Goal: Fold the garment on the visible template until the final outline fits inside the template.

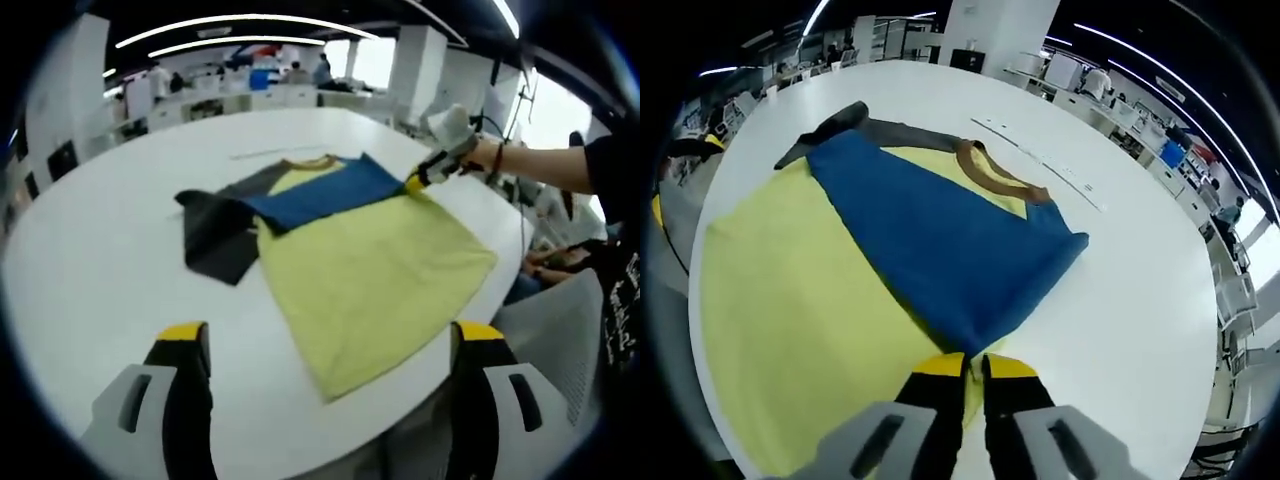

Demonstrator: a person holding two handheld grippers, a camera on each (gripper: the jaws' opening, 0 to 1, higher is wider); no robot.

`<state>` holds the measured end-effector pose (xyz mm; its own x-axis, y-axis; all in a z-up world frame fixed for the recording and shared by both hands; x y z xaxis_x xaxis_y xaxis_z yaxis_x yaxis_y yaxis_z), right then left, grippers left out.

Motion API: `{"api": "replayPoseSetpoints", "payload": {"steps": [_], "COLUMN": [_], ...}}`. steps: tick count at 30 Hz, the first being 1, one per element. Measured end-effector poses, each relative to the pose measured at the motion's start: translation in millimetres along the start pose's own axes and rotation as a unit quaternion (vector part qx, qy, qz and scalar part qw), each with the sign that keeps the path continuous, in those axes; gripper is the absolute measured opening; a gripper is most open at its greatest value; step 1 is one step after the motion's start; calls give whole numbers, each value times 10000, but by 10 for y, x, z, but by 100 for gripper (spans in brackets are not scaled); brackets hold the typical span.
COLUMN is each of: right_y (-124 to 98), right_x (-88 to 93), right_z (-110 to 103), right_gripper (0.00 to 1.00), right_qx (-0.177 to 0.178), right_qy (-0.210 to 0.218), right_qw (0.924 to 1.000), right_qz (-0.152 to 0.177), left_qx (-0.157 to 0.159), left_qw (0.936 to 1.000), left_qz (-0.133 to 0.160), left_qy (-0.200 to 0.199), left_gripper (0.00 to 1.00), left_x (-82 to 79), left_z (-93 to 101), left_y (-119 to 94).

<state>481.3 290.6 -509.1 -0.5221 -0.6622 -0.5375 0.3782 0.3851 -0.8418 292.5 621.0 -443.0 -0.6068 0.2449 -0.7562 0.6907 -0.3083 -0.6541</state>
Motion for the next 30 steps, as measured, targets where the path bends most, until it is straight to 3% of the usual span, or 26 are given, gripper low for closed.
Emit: {"api": "replayPoseSetpoints", "payload": {"steps": [11, 16, 20, 25, 27, 30], "right_y": [-78, -83, -100, -105, -89, -83], "right_x": [-10, 19, 77, 262, 278, 287], "right_z": [96, 130, 181, 246, 247, 237], "right_gripper": [0, 0, 0, 0, 0, 0], "right_qx": [139, 215, 270, 416, 345, 330], "right_qy": [545, 678, 1174, 1537, 1760, 1770], "right_qw": [9981, 9972, 9922, 9872, 9835, 9834], "right_qz": [264, 240, 335, 112, 248, 248], "left_qx": [15, 10, 4, -13, -17, -23], "left_qw": [10000, 10000, 10000, 10000, 10000, 10000], "left_qz": [-24, -38, -45, -83, -84, -94], "left_qy": [-40, -36, -27, -23, -28, -25], "left_gripper": [95, 95, 96, 95, 95, 95], "left_x": [12, 21, 26, 46, 48, 52], "left_z": [-7, -5, -7, -17, -19, -20], "left_y": [11, 12, 7, 1, 0, -1]}}
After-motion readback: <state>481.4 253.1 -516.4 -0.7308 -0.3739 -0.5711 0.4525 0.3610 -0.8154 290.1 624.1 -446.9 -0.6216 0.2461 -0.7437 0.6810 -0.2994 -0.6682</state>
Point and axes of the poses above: the point that each gripper's makers call its tool centre point, and the gripper's own axes: y roughly forward along the fingers, z roughly to its right, x roughly out of its underside, the point moved 2 cm from there along -y, roughly backward along the fingers, and after that the axes turned 10 degrees about -x, right-handed, at the moved point
